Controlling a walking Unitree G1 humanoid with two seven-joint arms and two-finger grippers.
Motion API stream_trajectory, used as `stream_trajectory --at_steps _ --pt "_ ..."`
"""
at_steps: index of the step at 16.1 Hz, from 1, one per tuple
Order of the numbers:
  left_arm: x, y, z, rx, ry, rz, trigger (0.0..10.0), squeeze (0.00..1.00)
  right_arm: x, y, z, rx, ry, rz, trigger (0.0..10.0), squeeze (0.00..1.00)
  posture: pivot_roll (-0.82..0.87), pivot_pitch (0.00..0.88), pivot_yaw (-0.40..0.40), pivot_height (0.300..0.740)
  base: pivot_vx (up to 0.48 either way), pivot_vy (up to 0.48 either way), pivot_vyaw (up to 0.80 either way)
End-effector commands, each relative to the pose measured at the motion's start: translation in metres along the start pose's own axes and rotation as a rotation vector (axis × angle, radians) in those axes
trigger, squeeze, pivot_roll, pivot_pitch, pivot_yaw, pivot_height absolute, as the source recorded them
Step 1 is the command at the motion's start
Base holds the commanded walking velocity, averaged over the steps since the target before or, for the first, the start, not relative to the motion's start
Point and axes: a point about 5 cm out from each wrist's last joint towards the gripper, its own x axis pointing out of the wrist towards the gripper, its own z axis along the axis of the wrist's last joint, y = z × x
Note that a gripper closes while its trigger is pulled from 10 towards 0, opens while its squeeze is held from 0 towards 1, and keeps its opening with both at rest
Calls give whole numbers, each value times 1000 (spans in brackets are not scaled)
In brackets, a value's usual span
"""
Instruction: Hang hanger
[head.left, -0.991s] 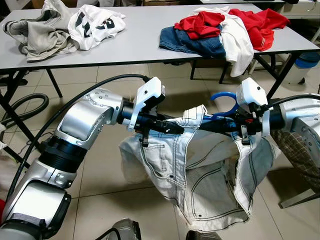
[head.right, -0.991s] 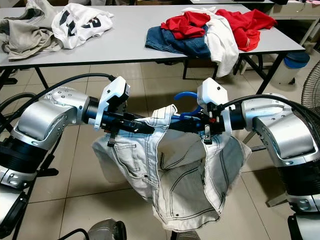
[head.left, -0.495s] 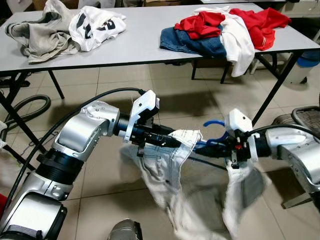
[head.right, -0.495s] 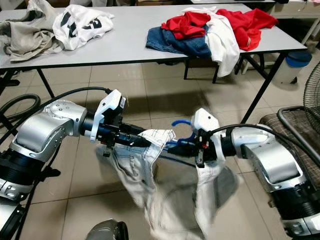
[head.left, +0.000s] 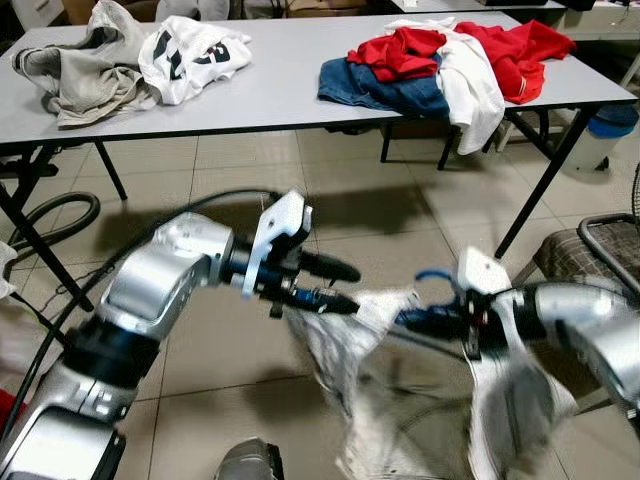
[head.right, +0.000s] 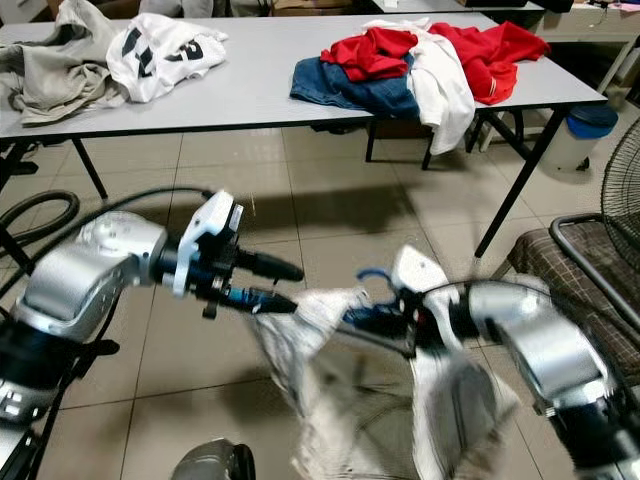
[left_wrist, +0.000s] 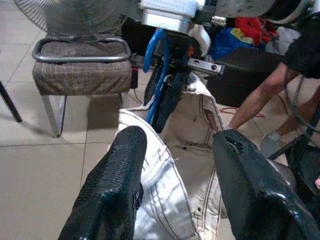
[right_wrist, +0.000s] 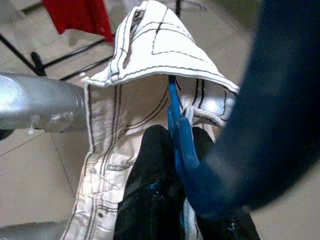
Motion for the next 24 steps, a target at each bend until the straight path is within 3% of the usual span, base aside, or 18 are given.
stream_trajectory --at_steps 1,7,8,9,11,12,13,15,16,18,19,21,24 --pt "-3 1 0 21 -4 56 10000 0 -2 -6 -2 2 -7 -90 0 0 -163 0 -6 740 0 0 0" --pt "-8 14 -73 -207 -64 741 10000 0 13 -17 -57 333 -173 -630 0 0 -161 0 43 740 0 0 0" --pt "-7 13 -85 -210 -59 822 10000 0 14 -19 -64 379 -186 -716 3961 0 -160 0 46 740 0 0 0" --pt "-9 14 -100 -246 -73 947 10000 0 15 -20 -74 413 -164 -805 10000 0 -158 0 48 740 0 0 0" --pt "-12 13 -119 -316 -90 1063 10000 0 17 -20 -85 431 -131 -862 10000 0 -153 0 44 740 0 0 0" --pt "-18 9 -144 -408 -87 1206 10000 0 13 -22 -95 440 -143 -1009 10000 0 -152 0 43 740 0 0 0" --pt "-20 5 -155 -450 -100 1264 10000 0 10 -23 -100 439 -131 -1084 10000 0 -151 0 40 740 0 0 0" --pt "-17 -8 -183 -542 -23 1307 10000 0 23 -15 -107 490 -138 -985 10000 0 -161 0 49 740 0 0 0" --pt "-12 -12 -190 -583 -9 1298 10000 0 25 -14 -111 541 -171 -1002 10000 0 -152 0 41 740 0 0 0" --pt "-6 -14 -191 -582 -12 1265 10000 0 28 -14 -116 517 -166 -1039 10000 0 -128 0 6 740 0 0 0" --pt "-9 -10 -190 -590 -33 1308 10000 0 30 -14 -123 538 -137 -1073 10000 0 -123 0 14 740 0 0 0" --pt "-13 -2 -185 -495 24 1327 10000 0 36 -12 -124 512 -123 -1050 10000 0 -135 0 38 740 0 0 800" --pt "-16 3 -182 -464 10 1336 10000 0 42 -13 -126 533 -137 -1042 10000 0 -132 0 46 740 0 0 800"
